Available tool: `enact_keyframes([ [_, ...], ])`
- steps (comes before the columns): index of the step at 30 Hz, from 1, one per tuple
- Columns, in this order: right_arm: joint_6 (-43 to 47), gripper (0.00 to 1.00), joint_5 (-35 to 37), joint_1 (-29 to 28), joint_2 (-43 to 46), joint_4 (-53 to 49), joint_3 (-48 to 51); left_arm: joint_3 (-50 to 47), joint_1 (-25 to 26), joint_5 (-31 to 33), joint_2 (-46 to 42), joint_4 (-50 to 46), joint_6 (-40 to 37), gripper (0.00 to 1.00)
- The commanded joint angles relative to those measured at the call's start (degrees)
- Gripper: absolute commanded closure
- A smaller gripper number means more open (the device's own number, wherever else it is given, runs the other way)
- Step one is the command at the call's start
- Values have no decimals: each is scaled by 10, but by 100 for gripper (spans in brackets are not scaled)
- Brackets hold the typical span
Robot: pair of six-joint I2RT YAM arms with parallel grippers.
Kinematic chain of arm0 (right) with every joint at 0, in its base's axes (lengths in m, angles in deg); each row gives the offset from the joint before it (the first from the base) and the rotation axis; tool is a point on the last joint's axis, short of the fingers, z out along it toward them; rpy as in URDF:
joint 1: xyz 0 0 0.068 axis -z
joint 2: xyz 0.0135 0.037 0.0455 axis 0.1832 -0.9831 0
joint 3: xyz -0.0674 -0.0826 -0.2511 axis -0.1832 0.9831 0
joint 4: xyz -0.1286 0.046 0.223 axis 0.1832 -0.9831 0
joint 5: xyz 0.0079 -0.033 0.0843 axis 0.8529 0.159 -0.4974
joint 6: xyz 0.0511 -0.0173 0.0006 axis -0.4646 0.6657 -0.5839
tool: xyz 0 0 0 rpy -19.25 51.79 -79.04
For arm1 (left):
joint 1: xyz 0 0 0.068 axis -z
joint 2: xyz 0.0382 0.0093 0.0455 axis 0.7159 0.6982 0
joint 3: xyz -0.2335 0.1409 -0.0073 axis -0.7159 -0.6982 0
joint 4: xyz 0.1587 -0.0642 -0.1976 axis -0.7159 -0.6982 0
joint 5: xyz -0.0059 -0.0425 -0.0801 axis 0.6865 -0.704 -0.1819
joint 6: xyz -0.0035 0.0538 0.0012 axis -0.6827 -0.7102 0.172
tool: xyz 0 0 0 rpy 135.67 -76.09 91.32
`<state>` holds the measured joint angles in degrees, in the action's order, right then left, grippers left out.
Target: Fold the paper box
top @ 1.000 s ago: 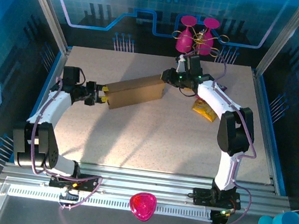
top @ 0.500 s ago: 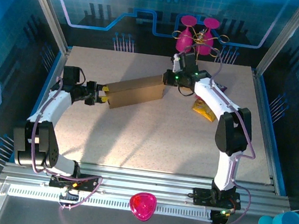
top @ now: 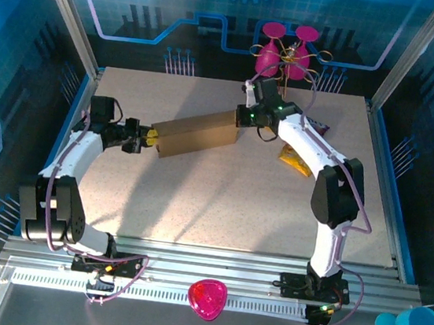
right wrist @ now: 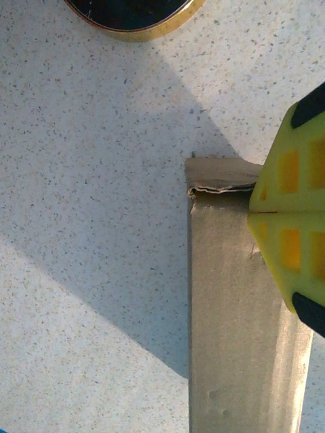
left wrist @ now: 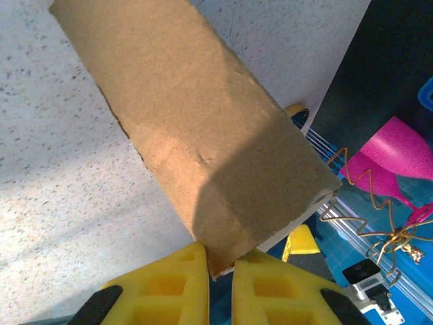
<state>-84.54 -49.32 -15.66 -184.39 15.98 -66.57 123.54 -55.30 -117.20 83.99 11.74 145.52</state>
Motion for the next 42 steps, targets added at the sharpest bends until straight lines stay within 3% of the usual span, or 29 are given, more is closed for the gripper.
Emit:
enact_keyframes([
  [1, 11, 95, 0, -11, 43, -21, 62, -51, 3, 47, -11, -107, -24, 86],
  [5, -29, 88, -10, -21, 136, 37, 173, -95, 23, 44, -73, -119, -38, 78],
  [10, -141, 73, -26, -33, 271, 101, 340, -148, 62, 62, -170, -183, -51, 48],
  [13, -207, 66, -30, -40, 318, 103, 398, -175, 79, 64, -226, -196, -24, 40],
  [17, -251, 54, -18, -40, 331, 86, 418, -177, 75, 68, -259, -180, -7, 39],
  [20, -252, 48, -17, -35, 290, 60, 384, -151, 47, 76, -210, -160, -50, 43],
  [25, -274, 40, -87, -5, 194, 96, 356, -13, 26, 167, -41, -201, -255, 44],
  [28, -258, 38, -95, -1, 152, 96, 330, 32, 26, 173, 36, -181, -317, 41],
  [34, -244, 38, -119, -2, 91, 78, 288, 38, 29, 137, 117, -96, -344, 40],
  [42, -258, 41, -147, -1, 63, 96, 289, 8, 48, 104, 136, -36, -336, 43],
])
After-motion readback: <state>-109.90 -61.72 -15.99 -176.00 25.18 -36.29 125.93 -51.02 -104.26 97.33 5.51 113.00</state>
